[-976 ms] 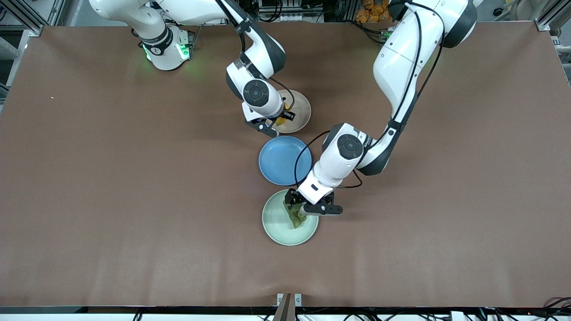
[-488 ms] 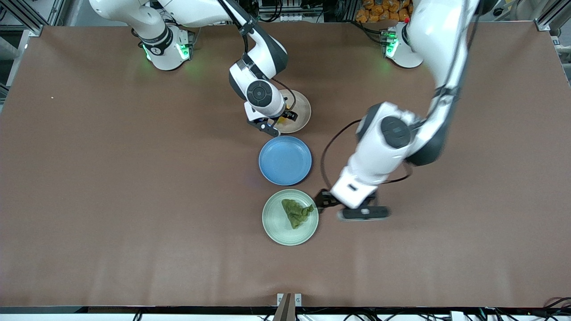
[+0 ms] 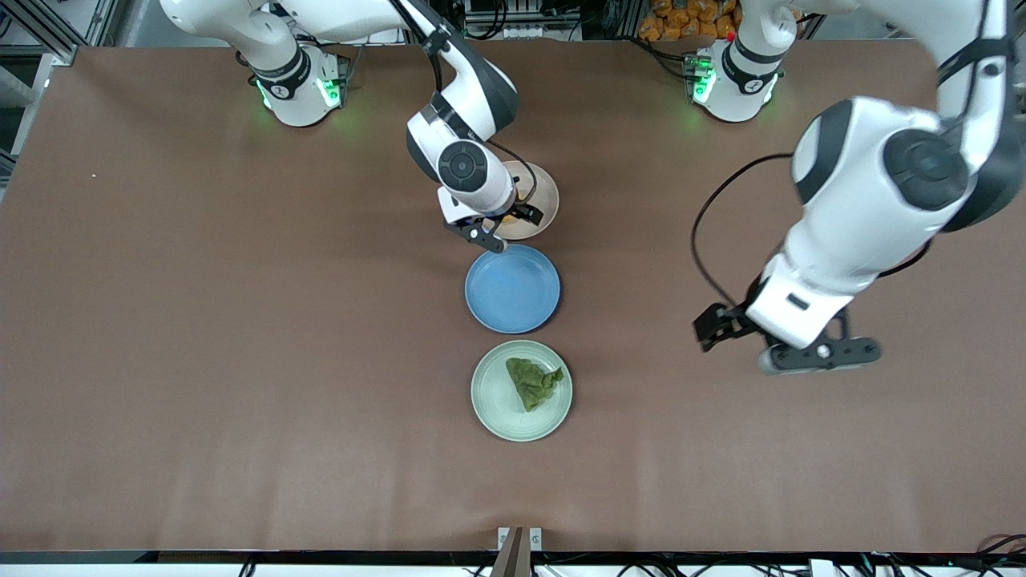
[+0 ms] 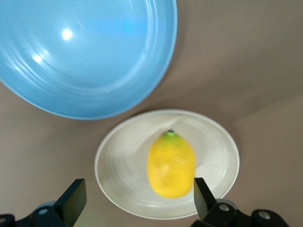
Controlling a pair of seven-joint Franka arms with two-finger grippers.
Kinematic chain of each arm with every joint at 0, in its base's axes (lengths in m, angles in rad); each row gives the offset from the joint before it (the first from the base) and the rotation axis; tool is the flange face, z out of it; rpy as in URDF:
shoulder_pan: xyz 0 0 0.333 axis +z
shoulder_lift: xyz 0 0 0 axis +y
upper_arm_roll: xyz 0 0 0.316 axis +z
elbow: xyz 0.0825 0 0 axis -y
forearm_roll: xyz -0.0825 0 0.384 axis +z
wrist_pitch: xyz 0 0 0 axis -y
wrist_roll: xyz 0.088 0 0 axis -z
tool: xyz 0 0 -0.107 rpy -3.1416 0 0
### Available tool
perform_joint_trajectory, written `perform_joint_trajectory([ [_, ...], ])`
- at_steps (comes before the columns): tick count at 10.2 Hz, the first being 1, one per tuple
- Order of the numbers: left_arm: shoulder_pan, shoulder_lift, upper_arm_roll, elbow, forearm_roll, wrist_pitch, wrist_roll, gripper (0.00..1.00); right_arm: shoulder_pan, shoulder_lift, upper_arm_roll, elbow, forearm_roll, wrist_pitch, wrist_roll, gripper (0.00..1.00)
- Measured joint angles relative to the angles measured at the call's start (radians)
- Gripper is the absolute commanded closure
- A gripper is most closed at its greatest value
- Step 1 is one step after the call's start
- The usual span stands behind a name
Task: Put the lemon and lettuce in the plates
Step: 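Release the lettuce while the right gripper lowers the lemon onto the beige plate, then open the right gripper and withdraw both grippers from the plates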
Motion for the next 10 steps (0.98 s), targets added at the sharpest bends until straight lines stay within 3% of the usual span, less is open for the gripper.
perform_joint_trajectory([
  [2, 0.041, -0.068, 0.001, 0.000, 0.020, -0.120, 0.007, 0.00, -0.032, -0.035, -0.007, 0.029, -0.122, -0.005, -0.011, 0.00],
  [5, 0.083, -0.160, 0.002, -0.003, 0.032, -0.323, 0.040, 0.00, -0.126, -0.114, -0.014, 0.049, -0.174, -0.086, -0.105, 0.00],
  [7, 0.085, -0.200, 0.000, -0.014, 0.034, -0.359, 0.042, 0.00, -0.218, -0.188, -0.019, 0.066, -0.216, -0.207, -0.243, 0.00],
  [10, 0.110, -0.260, 0.000, -0.060, 0.034, -0.362, 0.085, 0.00, -0.321, -0.225, -0.023, 0.154, -0.267, -0.352, -0.389, 0.00],
])
